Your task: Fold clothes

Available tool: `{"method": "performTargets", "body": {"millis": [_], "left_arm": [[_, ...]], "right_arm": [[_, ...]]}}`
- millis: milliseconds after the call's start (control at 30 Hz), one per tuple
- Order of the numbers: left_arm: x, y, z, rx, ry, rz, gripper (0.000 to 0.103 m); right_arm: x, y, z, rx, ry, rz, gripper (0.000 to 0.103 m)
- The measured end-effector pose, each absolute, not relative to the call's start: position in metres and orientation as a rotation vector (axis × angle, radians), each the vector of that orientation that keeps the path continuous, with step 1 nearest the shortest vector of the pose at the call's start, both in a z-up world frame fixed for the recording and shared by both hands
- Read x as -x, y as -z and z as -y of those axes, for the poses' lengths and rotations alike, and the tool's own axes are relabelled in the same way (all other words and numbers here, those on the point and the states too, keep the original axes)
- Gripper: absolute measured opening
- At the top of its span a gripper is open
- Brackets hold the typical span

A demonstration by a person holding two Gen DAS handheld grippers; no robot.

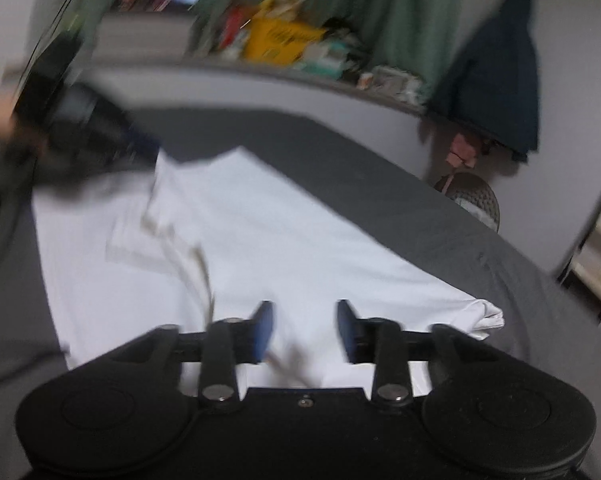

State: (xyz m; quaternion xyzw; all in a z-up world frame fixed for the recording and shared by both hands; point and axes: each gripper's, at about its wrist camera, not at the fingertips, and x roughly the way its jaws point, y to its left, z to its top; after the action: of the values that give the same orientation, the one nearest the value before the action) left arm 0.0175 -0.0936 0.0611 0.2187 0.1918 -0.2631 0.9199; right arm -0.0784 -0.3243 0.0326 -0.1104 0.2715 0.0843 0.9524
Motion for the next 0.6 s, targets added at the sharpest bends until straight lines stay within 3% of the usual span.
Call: {"method": "performTargets", "body": {"millis": [200, 400, 600], "left_arm": [[-0.029, -0.067, 0.105, -0.019, 0.495, -0.42, 0.02], [-0.036, -0.025, 0.138, -0.107, 0.559, -0.567, 0.02], [-0.034, 0.001, 0.142, -0.11, 0.568, -0.622, 0.02]], "right_arm": [[0.039, -0.022, 0.332, 0.053, -0.067, -0.64, 0.04], [0.029, 0.01, 0.334, 0.078, -0.012, -0.786, 0.042], [0.032, -0.002, 0.344, -0.014, 0.035, -0.779, 0.05]]}}
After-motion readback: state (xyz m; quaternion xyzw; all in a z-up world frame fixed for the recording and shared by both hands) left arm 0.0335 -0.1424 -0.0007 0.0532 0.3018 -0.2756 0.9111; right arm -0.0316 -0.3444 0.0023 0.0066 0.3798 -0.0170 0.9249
